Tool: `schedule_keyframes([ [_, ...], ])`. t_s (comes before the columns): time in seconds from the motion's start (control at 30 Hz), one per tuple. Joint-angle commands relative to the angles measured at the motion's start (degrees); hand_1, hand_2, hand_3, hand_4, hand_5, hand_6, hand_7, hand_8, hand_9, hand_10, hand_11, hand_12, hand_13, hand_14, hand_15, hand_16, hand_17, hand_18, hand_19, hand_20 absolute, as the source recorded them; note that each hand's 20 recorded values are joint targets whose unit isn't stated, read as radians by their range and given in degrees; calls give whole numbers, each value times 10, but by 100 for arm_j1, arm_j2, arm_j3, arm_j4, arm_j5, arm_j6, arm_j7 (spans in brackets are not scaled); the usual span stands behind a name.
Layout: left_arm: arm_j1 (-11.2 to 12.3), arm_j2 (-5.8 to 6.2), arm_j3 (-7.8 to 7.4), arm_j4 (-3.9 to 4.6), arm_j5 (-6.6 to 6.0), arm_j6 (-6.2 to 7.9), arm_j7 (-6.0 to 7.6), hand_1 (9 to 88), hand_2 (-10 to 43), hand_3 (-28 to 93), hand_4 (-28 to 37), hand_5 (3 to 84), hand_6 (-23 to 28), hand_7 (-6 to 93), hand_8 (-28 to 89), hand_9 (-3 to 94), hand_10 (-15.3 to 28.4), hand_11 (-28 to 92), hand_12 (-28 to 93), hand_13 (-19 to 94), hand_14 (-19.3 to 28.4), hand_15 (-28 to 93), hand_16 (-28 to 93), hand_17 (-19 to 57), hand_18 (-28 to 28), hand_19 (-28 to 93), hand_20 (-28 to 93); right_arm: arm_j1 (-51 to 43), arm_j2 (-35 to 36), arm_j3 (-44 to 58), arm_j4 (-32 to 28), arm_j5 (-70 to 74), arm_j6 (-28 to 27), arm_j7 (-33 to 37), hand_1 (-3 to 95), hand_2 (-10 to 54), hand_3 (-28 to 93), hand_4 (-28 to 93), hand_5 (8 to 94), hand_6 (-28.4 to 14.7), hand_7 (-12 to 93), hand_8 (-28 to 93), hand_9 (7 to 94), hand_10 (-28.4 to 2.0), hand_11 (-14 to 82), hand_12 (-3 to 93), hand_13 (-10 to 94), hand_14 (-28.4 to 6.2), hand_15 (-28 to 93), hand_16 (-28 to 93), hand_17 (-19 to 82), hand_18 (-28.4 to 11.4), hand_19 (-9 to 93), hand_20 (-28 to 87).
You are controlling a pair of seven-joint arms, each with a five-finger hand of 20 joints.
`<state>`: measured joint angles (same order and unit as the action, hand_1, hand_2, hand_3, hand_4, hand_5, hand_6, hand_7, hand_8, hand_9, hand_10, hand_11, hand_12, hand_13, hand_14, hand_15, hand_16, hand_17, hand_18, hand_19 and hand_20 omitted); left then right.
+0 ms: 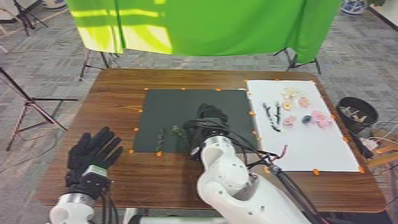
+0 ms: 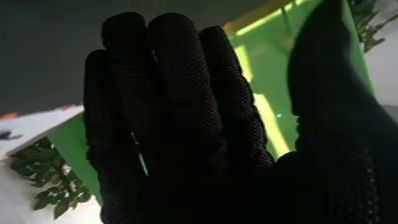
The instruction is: Arrange flowers
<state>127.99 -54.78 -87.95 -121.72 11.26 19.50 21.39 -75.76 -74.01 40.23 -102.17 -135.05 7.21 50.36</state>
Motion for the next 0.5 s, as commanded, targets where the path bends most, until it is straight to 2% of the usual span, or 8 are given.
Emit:
schedule_keyframes([
  [0.03,218,-127,-58,-55,-105,-64,153,267,166,720,-283,439,111,153,-82,318,167,272,104,207,167,399,-86,-79,147,376,94,150,364,586,-338,59,-24,-25,277,-95,764,-254,648,-89,112,-101,801,-180,270,196,640,-176,383,148,199,-283,717,185],
  [0.1,244,-183,-52,-75,-100,-87,216,268,166,719,-283,439,111,153,-82,318,167,271,104,207,167,399,-86,-79,147,376,94,310,530,809,-175,-78,-43,77,272,-95,753,-271,620,-92,105,-98,775,-191,249,188,624,-185,364,140,194,-283,707,183],
  [0.17,278,-133,-58,-97,-85,-94,268,267,166,720,-283,439,111,153,-82,318,167,270,104,207,167,399,-87,-79,147,376,95,487,654,1082,98,-146,-175,262,278,-95,749,-281,589,-96,100,-96,736,-200,222,179,606,-193,355,138,194,-284,708,183],
  [0.2,307,-106,-68,-112,-105,-71,307,267,166,720,-283,439,111,153,-82,318,167,270,104,207,167,398,-86,-79,147,376,94,569,656,1234,255,-71,-248,370,292,-95,743,-282,579,-98,99,-96,707,-204,206,173,602,-191,371,139,217,-283,747,199],
  [0.27,393,-91,-97,-141,-128,-58,405,267,165,720,-283,438,111,153,-82,318,167,270,104,206,167,399,-86,-79,147,376,95,722,703,1435,516,1,-392,555,310,-95,738,-282,564,-108,98,-96,619,-216,165,153,599,-183,497,175,286,-283,862,298],
  [0.33,416,-124,-102,-149,-141,-51,423,267,165,720,-283,438,111,153,-82,318,166,271,104,207,167,398,-86,-79,147,376,95,838,816,1533,696,5,-633,655,310,-95,739,-283,572,-128,94,-97,564,-226,137,143,589,-186,532,176,298,-283,901,313],
  [0.43,414,-116,-94,-158,-124,-117,454,267,165,720,-283,438,110,153,-82,318,167,270,104,207,167,398,-86,-79,147,375,94,928,1011,1570,853,162,-876,782,311,-95,737,-283,575,-144,80,-96,541,-234,120,136,567,-191,584,169,303,-284,926,340],
  [0.5,416,-119,-126,-163,-50,-160,460,266,164,721,-283,438,110,152,-82,318,167,269,104,208,167,397,-86,-79,147,374,94,941,1124,1558,927,226,-1137,804,316,-95,735,-283,574,-149,72,-96,536,-236,113,134,567,-191,599,164,304,-284,930,350],
])
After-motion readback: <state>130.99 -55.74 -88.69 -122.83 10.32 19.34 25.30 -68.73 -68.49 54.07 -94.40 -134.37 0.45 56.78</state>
